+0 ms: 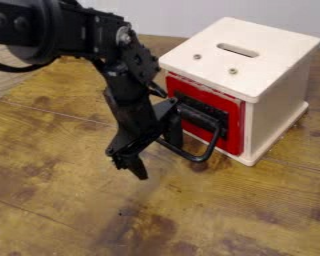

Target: Open the drawer

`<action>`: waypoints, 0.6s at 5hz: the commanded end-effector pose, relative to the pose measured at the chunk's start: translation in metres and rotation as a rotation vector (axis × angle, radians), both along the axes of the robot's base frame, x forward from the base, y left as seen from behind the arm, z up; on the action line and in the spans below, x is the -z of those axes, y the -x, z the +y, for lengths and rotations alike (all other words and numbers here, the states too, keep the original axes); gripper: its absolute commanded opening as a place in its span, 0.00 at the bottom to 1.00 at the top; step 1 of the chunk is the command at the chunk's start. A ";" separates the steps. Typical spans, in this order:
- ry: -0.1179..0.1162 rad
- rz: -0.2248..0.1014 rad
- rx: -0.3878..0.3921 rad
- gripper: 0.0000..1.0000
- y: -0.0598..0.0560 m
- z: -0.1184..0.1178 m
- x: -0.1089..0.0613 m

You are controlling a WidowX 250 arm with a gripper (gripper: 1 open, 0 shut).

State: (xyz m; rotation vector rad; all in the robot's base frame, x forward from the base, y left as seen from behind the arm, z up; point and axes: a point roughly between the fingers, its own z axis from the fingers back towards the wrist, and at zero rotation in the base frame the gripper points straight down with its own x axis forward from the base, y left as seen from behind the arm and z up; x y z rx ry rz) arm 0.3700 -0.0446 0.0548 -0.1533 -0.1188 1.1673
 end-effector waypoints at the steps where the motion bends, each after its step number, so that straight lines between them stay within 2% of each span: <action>1: -0.024 -0.016 -0.013 1.00 0.000 0.000 -0.002; 3: -0.048 -0.017 -0.044 1.00 0.001 0.001 0.005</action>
